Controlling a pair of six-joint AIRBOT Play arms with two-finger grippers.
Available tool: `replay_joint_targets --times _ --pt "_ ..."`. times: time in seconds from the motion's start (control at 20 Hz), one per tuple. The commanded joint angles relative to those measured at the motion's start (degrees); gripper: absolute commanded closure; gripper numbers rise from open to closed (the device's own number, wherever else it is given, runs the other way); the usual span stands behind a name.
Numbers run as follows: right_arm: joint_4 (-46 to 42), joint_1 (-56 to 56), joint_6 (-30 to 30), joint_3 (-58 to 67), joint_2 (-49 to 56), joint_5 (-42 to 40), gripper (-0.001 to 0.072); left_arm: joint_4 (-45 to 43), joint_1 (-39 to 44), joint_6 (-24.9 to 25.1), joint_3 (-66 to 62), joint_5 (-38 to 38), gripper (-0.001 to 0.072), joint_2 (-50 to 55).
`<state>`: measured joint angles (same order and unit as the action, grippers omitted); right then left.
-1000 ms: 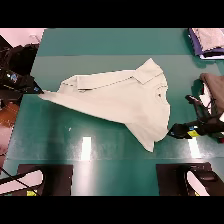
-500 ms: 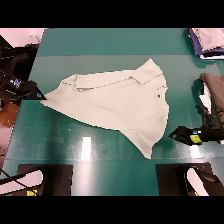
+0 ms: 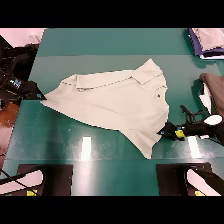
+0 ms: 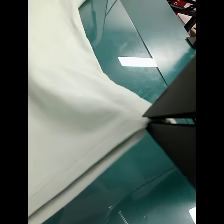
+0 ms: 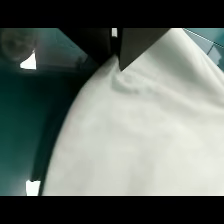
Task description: Fold the shirts.
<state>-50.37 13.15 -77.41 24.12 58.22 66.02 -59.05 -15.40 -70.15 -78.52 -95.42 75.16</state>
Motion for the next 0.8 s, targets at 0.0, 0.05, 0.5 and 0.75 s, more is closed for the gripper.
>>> replay_joint_targets --times 0.0,0.05,0.5,0.75 --pt "0.8 -4.1 0.6 2.6 1.6 -1.3 0.0696 0.0 0.0 0.1 0.0 0.1 0.0679 -0.1" --pt "0.8 -4.9 0.6 3.9 0.5 -1.3 0.0696 0.0 0.0 0.1 0.0 0.4 0.0678 -0.1" --pt "0.8 1.3 -1.1 45.3 -13.2 -5.4 0.0698 4.8 0.0 -5.0 -19.4 14.5 0.0678 -11.8" --pt "0.7 8.2 -0.9 71.4 -13.1 -2.6 0.0698 5.5 0.0 -7.0 -39.2 14.4 0.0678 -17.0"
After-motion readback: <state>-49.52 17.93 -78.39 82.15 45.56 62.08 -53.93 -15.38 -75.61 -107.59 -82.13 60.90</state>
